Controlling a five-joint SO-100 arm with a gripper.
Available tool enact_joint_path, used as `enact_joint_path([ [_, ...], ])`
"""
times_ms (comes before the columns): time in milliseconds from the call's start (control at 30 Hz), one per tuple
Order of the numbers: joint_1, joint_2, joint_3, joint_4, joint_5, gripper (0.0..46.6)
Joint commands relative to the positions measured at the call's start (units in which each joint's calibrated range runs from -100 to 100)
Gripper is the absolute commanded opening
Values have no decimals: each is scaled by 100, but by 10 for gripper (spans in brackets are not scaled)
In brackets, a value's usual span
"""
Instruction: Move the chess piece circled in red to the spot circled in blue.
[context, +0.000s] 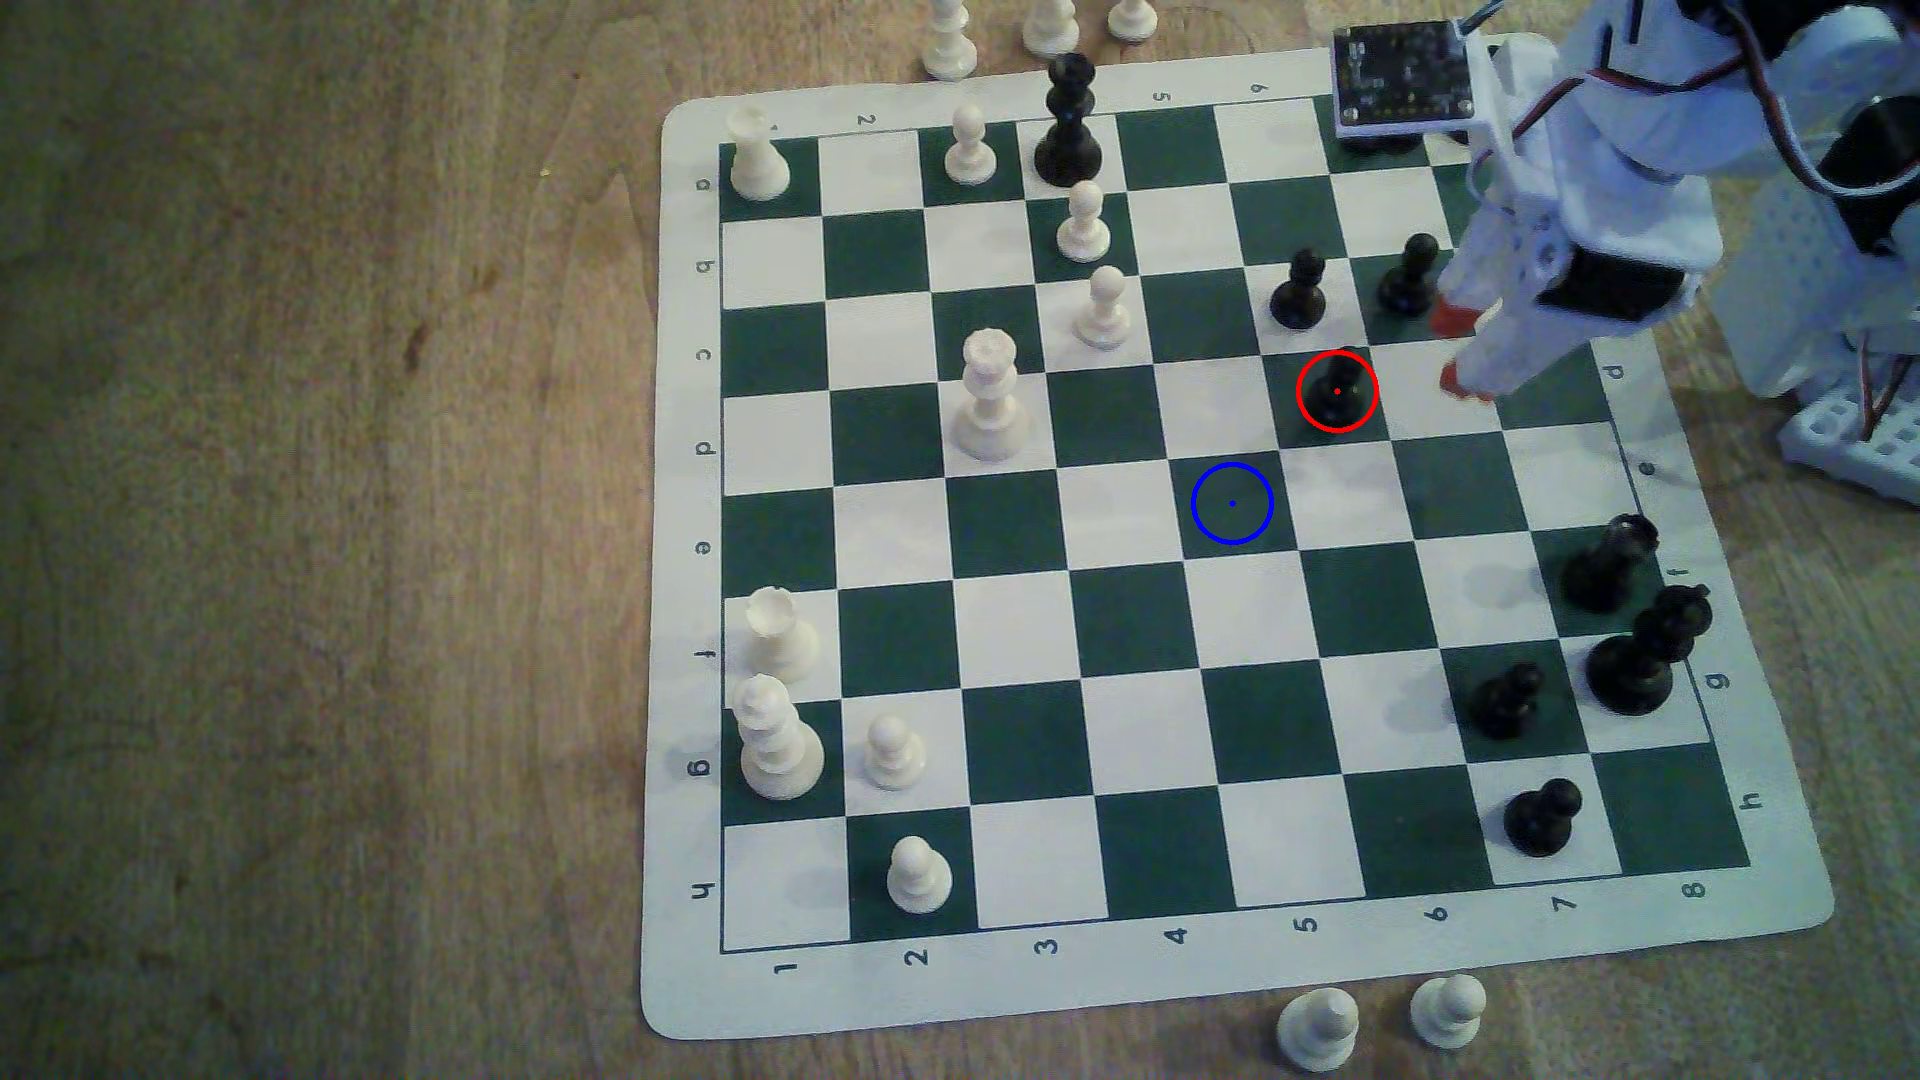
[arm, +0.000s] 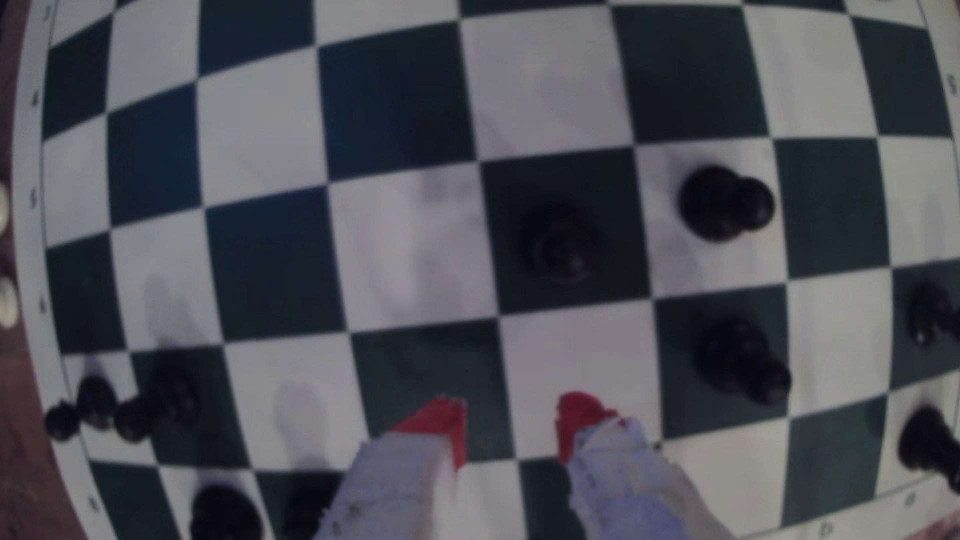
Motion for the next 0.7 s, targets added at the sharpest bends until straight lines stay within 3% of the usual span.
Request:
enact_joint_path([
  [0,32,-12,89,-332,5,105],
  [67,56,-12,261,-619,-10,104],
  [167,251,73,506,-1004,34,156],
  [300,392,218,551,-1036,122,185],
  [667,564,566,560,-1855,107,200],
])
